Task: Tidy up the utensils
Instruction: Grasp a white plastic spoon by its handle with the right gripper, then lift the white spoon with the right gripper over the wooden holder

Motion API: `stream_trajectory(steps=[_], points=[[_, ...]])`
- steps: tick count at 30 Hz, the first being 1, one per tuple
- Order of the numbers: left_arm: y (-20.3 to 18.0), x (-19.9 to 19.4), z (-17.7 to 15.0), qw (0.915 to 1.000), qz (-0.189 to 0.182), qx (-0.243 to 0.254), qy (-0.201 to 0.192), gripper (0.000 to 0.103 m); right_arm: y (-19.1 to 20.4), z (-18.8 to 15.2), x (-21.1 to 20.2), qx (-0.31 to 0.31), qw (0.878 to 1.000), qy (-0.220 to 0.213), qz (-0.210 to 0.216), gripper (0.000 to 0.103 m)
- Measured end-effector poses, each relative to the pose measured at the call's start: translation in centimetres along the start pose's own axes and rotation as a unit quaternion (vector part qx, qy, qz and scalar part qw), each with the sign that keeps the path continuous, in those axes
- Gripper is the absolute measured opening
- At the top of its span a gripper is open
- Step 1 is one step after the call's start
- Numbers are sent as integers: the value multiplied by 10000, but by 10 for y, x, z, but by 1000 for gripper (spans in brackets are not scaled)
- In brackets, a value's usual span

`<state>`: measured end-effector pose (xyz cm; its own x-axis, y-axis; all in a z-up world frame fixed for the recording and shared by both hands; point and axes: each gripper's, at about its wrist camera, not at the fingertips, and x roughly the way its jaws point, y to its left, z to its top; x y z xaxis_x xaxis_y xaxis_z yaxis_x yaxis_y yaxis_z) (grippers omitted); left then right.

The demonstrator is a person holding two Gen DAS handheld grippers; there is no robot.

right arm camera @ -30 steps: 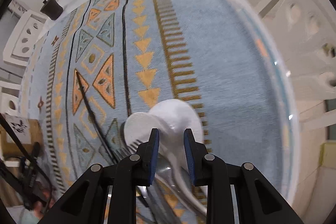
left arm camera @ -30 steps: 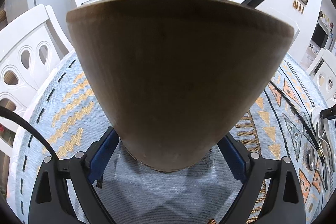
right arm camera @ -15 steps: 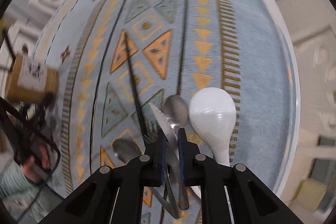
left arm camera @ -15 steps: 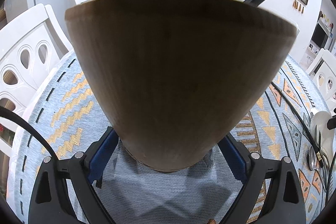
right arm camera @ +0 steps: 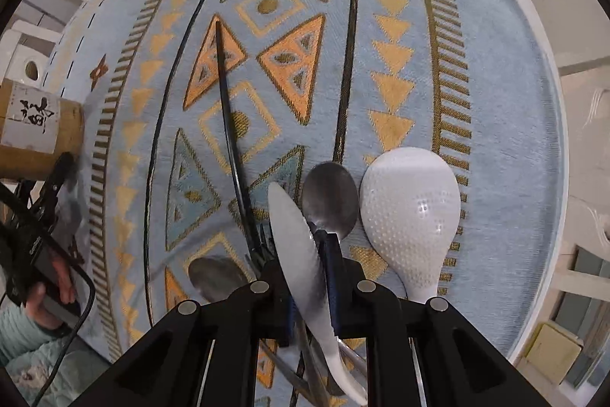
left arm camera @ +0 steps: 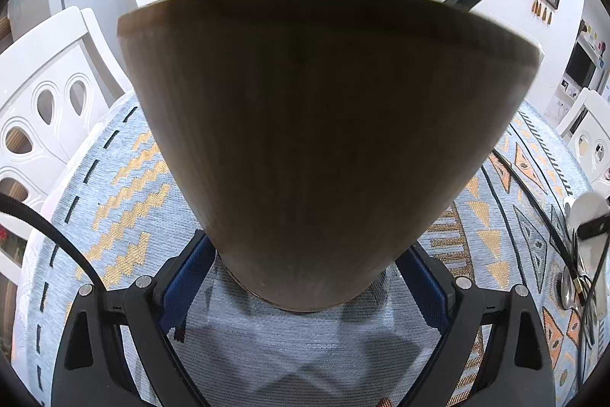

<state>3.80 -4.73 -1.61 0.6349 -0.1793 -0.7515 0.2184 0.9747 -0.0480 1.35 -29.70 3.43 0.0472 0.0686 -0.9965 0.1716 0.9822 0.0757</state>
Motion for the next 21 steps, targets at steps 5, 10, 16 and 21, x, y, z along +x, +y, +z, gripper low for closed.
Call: stream_trajectory(steps=[5, 10, 16, 21], points=[[0, 0, 0, 10000, 16, 20, 3, 94, -5, -1, -51, 254, 9957, -886, 104, 7], [-1, 0, 0, 10000, 23, 24, 8, 94, 12, 2, -135, 529, 9694, -2346, 492, 7], [-2, 0, 1, 10000, 49, 47, 16, 94, 54, 7, -211, 761, 9183, -3707, 1167, 7], [-2, 0, 1, 10000, 50, 47, 16, 94, 120, 20, -249, 297, 8794, -4406, 1780, 7]])
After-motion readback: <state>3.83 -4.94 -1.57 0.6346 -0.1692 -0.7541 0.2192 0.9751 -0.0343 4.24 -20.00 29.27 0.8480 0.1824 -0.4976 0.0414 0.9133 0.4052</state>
